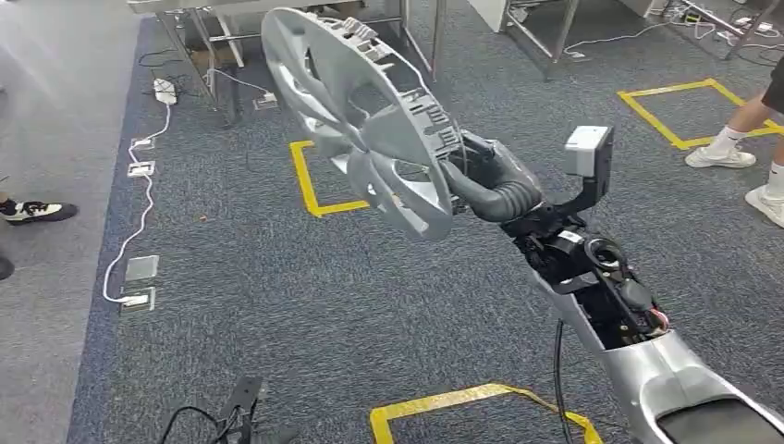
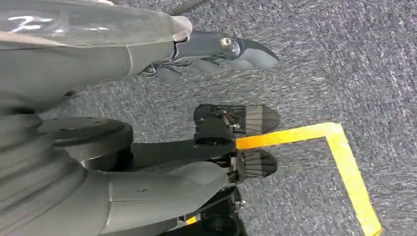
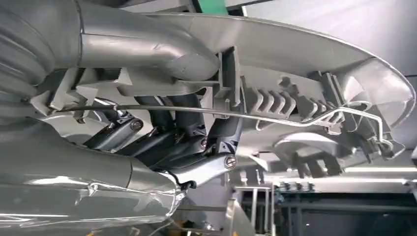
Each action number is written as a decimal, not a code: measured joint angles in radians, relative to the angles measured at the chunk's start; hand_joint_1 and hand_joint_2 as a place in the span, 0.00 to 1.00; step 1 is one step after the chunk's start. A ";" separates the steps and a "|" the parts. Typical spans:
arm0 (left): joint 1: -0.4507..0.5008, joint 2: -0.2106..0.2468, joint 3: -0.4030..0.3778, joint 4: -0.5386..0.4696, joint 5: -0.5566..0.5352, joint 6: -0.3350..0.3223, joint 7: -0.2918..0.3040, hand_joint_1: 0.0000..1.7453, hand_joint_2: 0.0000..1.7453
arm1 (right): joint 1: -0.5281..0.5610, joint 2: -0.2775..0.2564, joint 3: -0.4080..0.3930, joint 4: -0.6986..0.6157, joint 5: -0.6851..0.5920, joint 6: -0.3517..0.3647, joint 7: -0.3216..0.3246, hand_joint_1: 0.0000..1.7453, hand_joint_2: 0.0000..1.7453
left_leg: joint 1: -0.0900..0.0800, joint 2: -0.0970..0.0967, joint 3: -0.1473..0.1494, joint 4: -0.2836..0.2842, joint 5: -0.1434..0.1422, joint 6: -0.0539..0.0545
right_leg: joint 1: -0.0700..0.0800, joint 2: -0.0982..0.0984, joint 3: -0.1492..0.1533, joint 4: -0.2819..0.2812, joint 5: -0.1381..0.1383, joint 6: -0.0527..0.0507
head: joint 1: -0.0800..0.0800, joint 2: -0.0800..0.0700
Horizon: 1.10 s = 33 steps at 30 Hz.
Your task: Take the parts from the cabinet and place them on the table.
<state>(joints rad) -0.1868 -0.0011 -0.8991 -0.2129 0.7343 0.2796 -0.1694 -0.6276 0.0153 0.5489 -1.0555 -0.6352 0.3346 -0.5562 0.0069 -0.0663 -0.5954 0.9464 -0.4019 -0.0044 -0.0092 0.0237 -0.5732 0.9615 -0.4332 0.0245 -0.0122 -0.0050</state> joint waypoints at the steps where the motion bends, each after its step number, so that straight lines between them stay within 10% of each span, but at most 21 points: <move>1: 0.000 0.000 0.000 0.000 0.000 0.000 0.000 0.00 1.00 | 0.001 0.002 0.000 0.005 0.000 0.000 0.000 1.00 1.00 | 0.000 0.000 0.000 0.000 0.000 -0.001 | 0.000 0.000 0.000 0.000 0.000 -0.002 | 0.000 0.000; 16: 0.000 0.003 -0.001 0.000 0.000 0.000 0.000 0.00 1.00 | 0.001 0.013 0.000 0.038 0.006 -0.004 -0.001 1.00 1.00 | -0.001 0.000 -0.001 0.001 -0.001 -0.005 | -0.001 -0.001 0.002 -0.001 0.000 -0.002 | 0.002 0.000; 33: 0.000 0.018 -0.014 0.000 0.015 0.004 -0.008 0.00 1.00 | 0.030 0.035 0.018 0.035 0.169 -0.222 -0.003 1.00 1.00 | -0.001 0.000 -0.001 0.001 -0.002 -0.005 | -0.001 -0.001 0.002 -0.002 0.000 -0.002 | 0.003 0.000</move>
<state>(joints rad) -0.1864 0.0168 -0.9133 -0.2129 0.7489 0.2838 -0.1770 -0.5974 0.0500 0.5673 -1.0205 -0.4661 0.1125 -0.5592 0.0056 -0.0663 -0.5961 0.9478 -0.4035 -0.0094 -0.0099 0.0227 -0.5709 0.9591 -0.4331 0.0229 -0.0095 -0.0050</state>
